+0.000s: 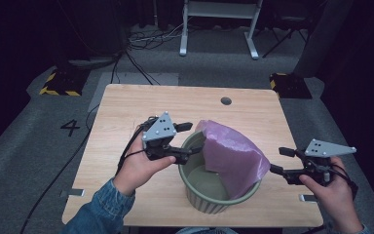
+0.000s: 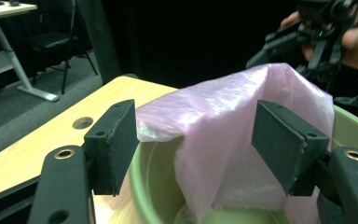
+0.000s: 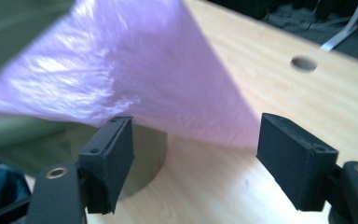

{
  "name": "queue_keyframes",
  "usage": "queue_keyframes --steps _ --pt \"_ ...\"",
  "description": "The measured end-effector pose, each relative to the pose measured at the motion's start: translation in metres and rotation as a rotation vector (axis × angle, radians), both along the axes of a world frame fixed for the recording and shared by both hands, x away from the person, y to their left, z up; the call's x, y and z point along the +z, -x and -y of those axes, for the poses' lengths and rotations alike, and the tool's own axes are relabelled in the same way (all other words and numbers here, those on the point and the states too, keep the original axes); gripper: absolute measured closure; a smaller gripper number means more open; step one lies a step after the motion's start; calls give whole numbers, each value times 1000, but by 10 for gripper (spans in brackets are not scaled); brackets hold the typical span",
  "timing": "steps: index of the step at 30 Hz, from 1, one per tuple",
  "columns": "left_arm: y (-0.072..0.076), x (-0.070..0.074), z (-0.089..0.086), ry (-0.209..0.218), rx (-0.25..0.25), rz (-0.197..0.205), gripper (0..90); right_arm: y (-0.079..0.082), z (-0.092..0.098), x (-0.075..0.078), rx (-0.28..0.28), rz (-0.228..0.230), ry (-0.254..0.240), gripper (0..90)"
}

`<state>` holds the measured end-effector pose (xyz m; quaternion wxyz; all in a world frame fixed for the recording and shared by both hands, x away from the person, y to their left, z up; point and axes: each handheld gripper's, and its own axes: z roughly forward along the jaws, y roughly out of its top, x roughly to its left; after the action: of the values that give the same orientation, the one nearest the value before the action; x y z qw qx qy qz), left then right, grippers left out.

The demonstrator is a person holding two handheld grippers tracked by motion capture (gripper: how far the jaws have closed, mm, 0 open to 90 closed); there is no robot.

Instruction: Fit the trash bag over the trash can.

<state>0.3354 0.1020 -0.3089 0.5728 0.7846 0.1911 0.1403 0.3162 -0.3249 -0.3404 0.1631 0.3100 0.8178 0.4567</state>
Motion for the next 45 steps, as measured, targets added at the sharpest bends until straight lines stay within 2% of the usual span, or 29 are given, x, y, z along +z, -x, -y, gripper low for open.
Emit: queue_keyframes --steps 1,2,4,5,6,7,10,16,18,21,27,28,29,30,31,32,33,34,35,39,43,44,45 --pt "0 0 0 0 0 0 312 0 0 0 0 0 0 269" --pt "3 -1 -5 6 4 -3 312 1 -2 12 -4 30 -6 245" --pt "4 -1 -8 8 9 -2 312 1 -3 17 -2 39 -18 237" --pt "5 -3 -12 13 16 -5 312 1 -6 28 6 55 -33 238" --pt "5 -3 -12 13 16 -5 312 1 -6 28 6 55 -33 238" --pt "5 -3 -14 14 20 -6 312 1 -8 36 12 66 -32 237" --pt "5 -6 -21 13 35 -11 312 1 -14 44 32 69 -54 231" --pt "5 -10 -25 9 57 -18 311 -3 -35 47 67 69 -39 194" --pt "5 -12 -26 6 63 -19 310 -8 -48 44 78 71 -34 164" --pt "4 -17 -27 2 67 -32 311 -12 -61 38 98 66 -16 175" --pt "2 -20 -28 3 65 -39 311 -18 -76 32 129 63 -9 343" --pt "1 -22 -28 10 54 -47 311 -21 -79 30 138 51 -8 471" --pt "1 -22 -28 10 54 -47 312 -21 -79 30 138 51 -8 471" --pt "0 -24 -28 24 37 -61 313 -24 -80 28 140 43 5 597" --pt "0 -24 -28 24 37 -61 314 -24 -81 27 144 37 22 655" --pt "0 -25 -28 24 34 -62 314 -24 -81 27 144 37 22 655" --pt "-1 -26 -28 20 35 -60 314 -25 -82 26 148 30 31 700" --pt "-1 -27 -28 20 36 -61 315 -26 -83 24 155 20 44 784" --pt "-1 -28 -28 22 35 -65 315 -26 -83 23 153 13 52 820" --pt "-3 -30 -28 21 34 -68 317 -25 -84 23 166 -5 45 882" --pt "-3 -29 -27 23 25 -71 320 -19 -88 26 226 -19 17 890" --pt "-2 -29 -26 23 23 -70 322 -14 -91 27 270 -29 8 890" --pt "-2 -29 -25 23 20 -68 322 -14 -91 27 270 -29 8 890"
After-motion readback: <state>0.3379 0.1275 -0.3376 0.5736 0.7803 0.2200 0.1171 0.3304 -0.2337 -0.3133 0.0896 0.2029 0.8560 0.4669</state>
